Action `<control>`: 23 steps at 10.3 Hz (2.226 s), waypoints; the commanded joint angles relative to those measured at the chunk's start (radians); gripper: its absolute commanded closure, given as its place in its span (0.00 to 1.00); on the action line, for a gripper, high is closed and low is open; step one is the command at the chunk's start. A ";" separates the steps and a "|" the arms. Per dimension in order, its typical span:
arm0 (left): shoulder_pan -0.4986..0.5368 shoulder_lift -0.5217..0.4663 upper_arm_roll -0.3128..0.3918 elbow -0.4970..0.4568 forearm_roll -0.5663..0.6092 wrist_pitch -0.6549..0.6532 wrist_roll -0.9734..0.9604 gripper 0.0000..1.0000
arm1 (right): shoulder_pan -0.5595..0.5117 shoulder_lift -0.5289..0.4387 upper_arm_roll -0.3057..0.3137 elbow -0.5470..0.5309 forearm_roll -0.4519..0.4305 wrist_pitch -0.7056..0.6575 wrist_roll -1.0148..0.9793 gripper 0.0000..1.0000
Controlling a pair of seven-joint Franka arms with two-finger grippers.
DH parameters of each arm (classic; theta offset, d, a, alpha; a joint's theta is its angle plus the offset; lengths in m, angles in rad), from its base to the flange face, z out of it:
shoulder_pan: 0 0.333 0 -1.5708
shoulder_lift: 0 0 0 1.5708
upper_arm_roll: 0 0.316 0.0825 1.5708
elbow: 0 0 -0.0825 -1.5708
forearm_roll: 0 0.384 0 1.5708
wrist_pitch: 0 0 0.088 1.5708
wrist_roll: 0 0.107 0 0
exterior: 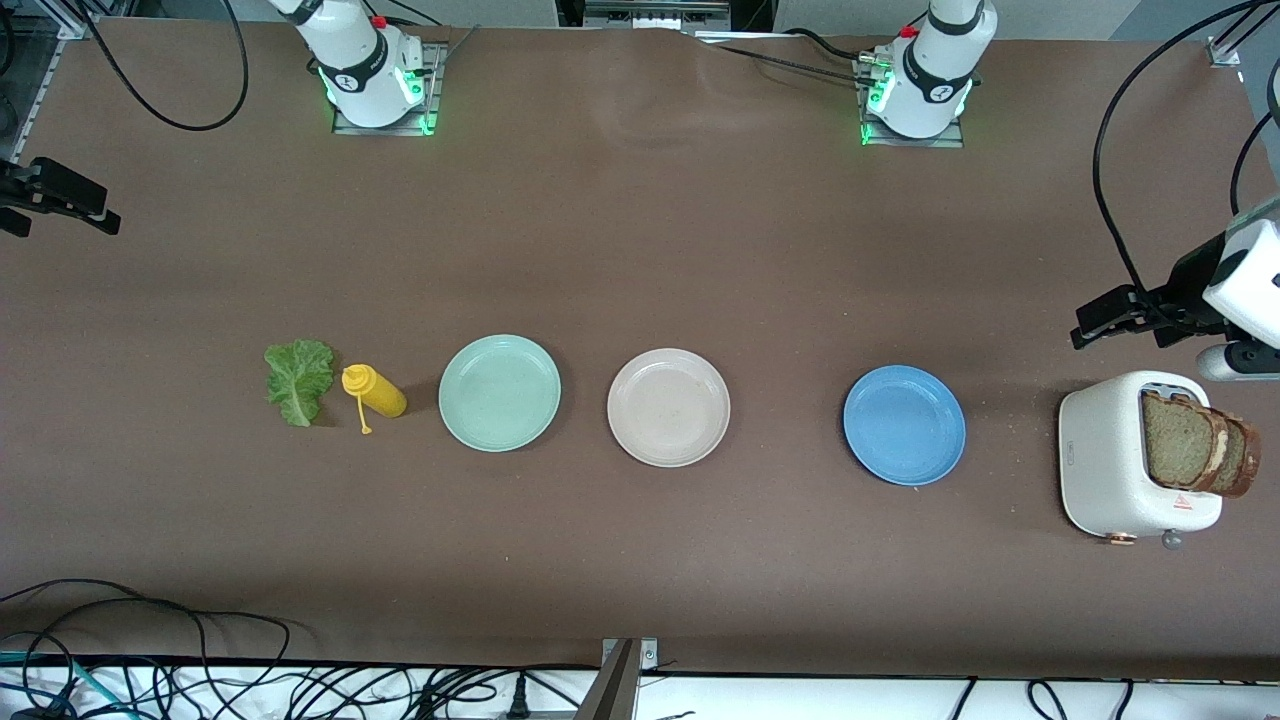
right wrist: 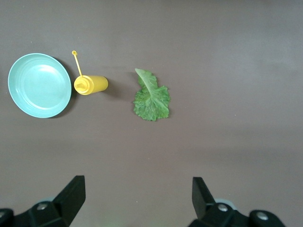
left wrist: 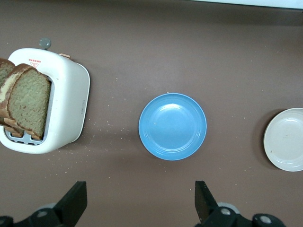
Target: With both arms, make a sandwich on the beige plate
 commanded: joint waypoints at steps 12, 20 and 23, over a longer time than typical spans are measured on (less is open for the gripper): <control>0.134 0.090 0.002 0.008 0.084 0.081 0.306 0.00 | 0.000 -0.029 0.010 -0.003 -0.007 -0.043 0.003 0.00; 0.244 0.282 0.002 0.011 0.081 0.443 0.504 0.00 | 0.000 -0.036 0.109 -0.003 -0.020 -0.040 0.003 0.00; 0.269 0.294 0.002 0.011 0.072 0.446 0.524 0.00 | -0.001 -0.034 0.106 -0.003 -0.020 -0.040 0.003 0.00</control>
